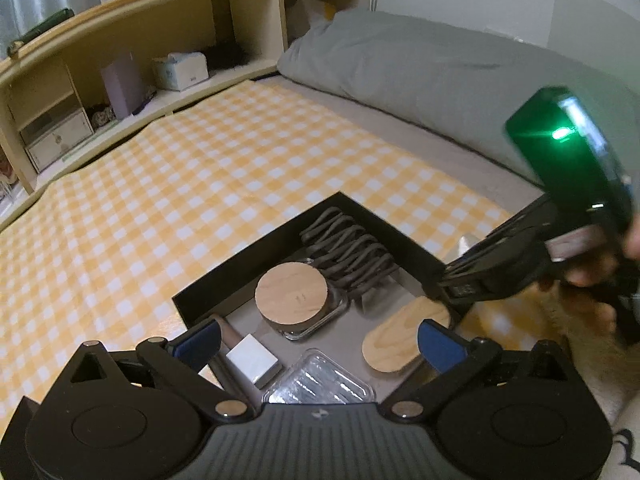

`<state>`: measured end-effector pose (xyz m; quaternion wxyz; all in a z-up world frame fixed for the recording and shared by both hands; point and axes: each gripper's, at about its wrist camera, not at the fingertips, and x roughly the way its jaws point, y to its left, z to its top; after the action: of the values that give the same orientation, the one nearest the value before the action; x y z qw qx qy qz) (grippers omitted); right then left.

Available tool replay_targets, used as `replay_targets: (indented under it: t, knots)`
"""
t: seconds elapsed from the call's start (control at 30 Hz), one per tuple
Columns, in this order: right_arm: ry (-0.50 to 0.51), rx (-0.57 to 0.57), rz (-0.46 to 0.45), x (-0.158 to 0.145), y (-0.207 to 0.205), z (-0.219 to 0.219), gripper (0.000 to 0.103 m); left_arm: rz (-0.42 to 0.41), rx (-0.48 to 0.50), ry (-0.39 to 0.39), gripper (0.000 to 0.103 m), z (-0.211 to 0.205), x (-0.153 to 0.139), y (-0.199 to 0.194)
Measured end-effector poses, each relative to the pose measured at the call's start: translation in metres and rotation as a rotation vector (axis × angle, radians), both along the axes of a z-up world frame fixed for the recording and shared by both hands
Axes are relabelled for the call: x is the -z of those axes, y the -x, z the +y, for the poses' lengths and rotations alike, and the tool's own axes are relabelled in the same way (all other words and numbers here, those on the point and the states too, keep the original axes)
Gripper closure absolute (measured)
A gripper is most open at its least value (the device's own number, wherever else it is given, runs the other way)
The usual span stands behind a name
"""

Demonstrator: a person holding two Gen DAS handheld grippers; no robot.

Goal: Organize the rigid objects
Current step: 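Move the left gripper away from the box to the cork coaster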

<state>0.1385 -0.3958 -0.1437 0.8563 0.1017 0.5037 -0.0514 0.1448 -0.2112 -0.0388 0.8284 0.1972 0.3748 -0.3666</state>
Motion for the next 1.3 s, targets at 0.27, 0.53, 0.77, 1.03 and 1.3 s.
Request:
replay_targets:
  t: [0.27, 0.53, 0.77, 1.03, 1.3]
  knots:
    - [0.001, 0.000, 0.000, 0.000, 0.000, 0.001, 0.098, -0.027, -0.073, 0.027, 0.000, 0.036, -0.028, 0.014]
    - [0.005, -0.001, 0.001, 0.000, 0.000, 0.000, 0.099, -0.013, -0.243, 0.067, 0.000, 0.097, -0.041, -0.002]
    - [0.005, -0.001, 0.002, 0.000, 0.000, -0.001, 0.099, 0.027, -0.495, 0.076, 0.000, 0.168, -0.030, -0.035]
    - [0.016, -0.007, 0.009, 0.002, 0.000, -0.001, 0.099, 0.229, -0.804, 0.068, 0.000, 0.241, 0.023, -0.064]
    - [0.026, -0.011, 0.017, 0.003, -0.001, 0.002, 0.099, 0.360, -0.911, 0.065, 0.000, 0.255, 0.070, -0.078]
